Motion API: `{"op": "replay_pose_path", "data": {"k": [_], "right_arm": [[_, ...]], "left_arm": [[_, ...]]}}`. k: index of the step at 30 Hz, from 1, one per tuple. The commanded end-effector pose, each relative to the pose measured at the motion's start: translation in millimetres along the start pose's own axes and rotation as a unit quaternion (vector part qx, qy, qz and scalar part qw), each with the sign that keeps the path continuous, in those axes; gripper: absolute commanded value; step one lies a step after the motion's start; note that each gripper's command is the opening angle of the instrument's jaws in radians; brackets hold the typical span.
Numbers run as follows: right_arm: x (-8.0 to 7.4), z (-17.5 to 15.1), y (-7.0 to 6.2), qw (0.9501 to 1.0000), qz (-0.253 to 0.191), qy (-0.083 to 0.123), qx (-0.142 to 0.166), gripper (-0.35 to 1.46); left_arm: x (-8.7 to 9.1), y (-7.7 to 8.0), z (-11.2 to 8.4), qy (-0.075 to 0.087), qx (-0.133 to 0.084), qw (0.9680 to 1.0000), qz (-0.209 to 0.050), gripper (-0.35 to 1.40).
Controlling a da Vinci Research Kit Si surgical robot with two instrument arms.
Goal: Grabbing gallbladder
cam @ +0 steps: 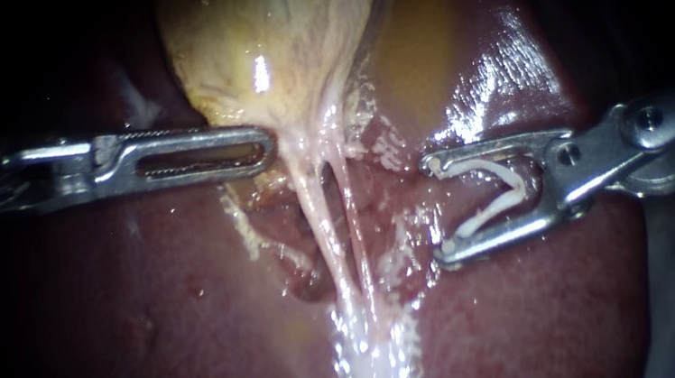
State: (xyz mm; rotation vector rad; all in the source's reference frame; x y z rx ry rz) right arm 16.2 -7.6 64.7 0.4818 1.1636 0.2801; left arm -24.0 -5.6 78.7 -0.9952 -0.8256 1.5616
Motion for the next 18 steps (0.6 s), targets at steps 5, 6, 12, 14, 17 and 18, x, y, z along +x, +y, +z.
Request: {"op": "replay_pose_path", "data": {"k": [5, 6, 12, 14, 17, 18], "right_arm": [[0.0, -0.1, 0.0, 1.0000, 0.000, 0.000, 0.000, 0.50], [0.0, 0.0, 0.0, 1.0000, 0.000, 0.000, 0.000, 0.50], [0.0, -0.1, 0.0, 1.0000, 0.000, 0.000, 0.000, 0.50], [0.0, -0.1, 0.0, 1.0000, 0.000, 0.000, 0.000, 0.50], [0.0, -0.1, 0.0, 1.0000, 0.000, 0.000, 0.000, 0.50], [0.0, -0.1, 0.0, 1.0000, 0.000, 0.000, 0.000, 0.50]], "left_arm": [[-0.4, 0.8, -1.6, -0.004, -0.004, 1.0000, -0.002, -0.35], [-0.3, 1.0, -2.0, -0.005, -0.005, 1.0000, -0.003, -0.35], [0.9, 2.2, -3.9, -0.005, -0.006, 0.9999, -0.007, -0.35], [1.2, 2.8, -4.4, -0.005, -0.005, 0.9999, -0.009, -0.35], [1.9, 4.0, -5.2, -0.005, -0.004, 0.9999, -0.012, -0.35], [2.1, 4.3, -5.3, -0.004, -0.006, 0.9999, -0.013, -0.35]]}}
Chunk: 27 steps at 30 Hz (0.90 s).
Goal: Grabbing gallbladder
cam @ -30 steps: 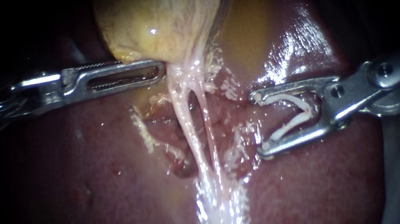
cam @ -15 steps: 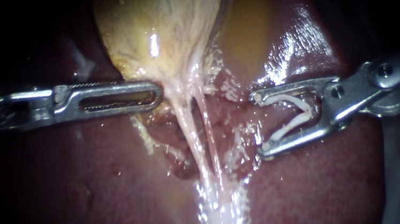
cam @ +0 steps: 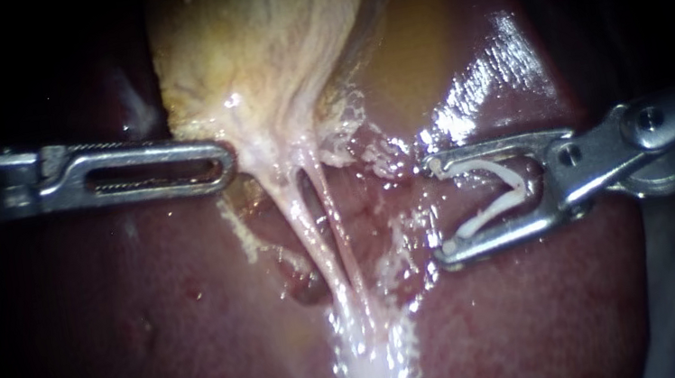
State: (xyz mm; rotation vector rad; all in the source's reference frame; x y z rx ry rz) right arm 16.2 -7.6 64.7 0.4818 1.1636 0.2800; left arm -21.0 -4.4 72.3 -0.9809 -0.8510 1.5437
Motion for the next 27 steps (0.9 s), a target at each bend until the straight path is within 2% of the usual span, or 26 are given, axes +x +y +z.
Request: {"op": "replay_pose_path", "data": {"k": [1, 6, 13, 27], "right_arm": [[0.0, 0.0, 0.0, 1.0000, 0.000, 0.000, 0.000, 0.50], [0.0, 0.0, 0.0, 1.0000, 0.000, 0.000, 0.000, 0.50], [0.0, 0.0, 0.0, 1.0000, 0.000, 0.000, 0.000, 0.50], [0.0, 0.0, 0.0, 1.0000, 0.000, 0.000, 0.000, 0.50]], "left_arm": [[0.2, 0.4, -0.1, 0.003, -0.002, 1.0000, -0.001, -0.35], [0.6, 2.3, -0.4, 0.015, -0.015, 0.9997, -0.009, -0.35], [0.2, 4.2, -0.1, 0.018, -0.023, 0.9995, -0.009, -0.35], [0.1, 4.1, 0.1, 0.017, -0.025, 0.9995, -0.008, -0.35]]}}
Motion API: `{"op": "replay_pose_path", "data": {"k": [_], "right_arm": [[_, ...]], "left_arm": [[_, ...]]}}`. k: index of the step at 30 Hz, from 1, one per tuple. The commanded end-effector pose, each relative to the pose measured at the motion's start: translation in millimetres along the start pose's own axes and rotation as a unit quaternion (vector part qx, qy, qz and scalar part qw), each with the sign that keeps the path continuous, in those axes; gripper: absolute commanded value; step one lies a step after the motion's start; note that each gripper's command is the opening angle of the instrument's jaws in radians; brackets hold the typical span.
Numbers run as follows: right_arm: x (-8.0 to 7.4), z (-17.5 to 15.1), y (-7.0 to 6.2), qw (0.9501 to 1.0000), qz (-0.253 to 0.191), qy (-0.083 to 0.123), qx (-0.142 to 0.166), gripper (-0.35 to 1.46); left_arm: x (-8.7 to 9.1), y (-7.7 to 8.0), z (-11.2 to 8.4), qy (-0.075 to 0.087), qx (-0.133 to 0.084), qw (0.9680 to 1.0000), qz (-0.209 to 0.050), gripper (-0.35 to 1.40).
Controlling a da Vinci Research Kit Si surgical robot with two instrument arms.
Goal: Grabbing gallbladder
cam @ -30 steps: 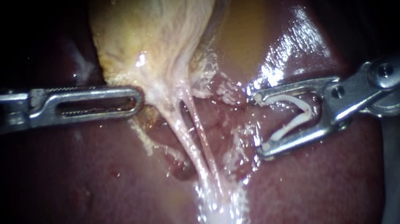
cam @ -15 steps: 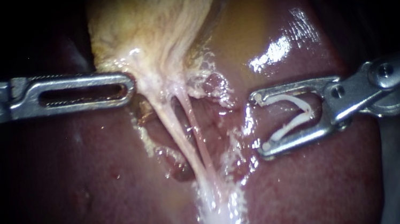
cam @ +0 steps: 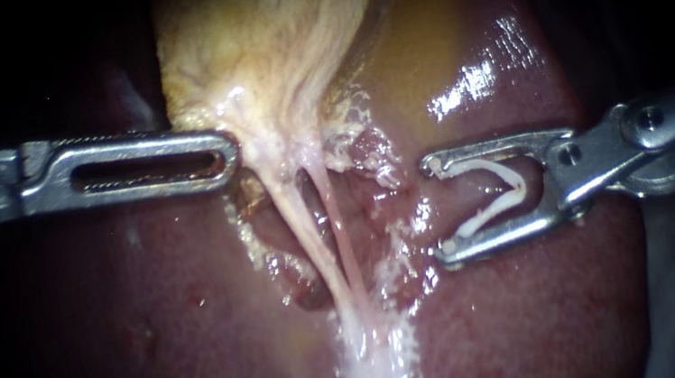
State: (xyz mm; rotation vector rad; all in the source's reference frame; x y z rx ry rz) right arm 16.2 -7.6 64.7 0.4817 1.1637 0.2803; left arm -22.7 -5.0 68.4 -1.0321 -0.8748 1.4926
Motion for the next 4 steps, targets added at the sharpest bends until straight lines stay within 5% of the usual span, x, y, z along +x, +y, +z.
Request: {"op": "replay_pose_path", "data": {"k": [1, 4], "right_arm": [[0.0, 0.0, 0.0, 1.0000, 0.000, 0.000, 0.000, 0.50], [0.0, 0.0, 0.0, 1.0000, 0.000, 0.000, 0.000, 0.50]], "left_arm": [[0.0, -0.2, 0.1, 0.000, 0.000, 1.0000, 0.000, -0.35], [0.0, -0.2, 0.1, 0.000, 0.000, 1.0000, 0.000, -0.35]]}}
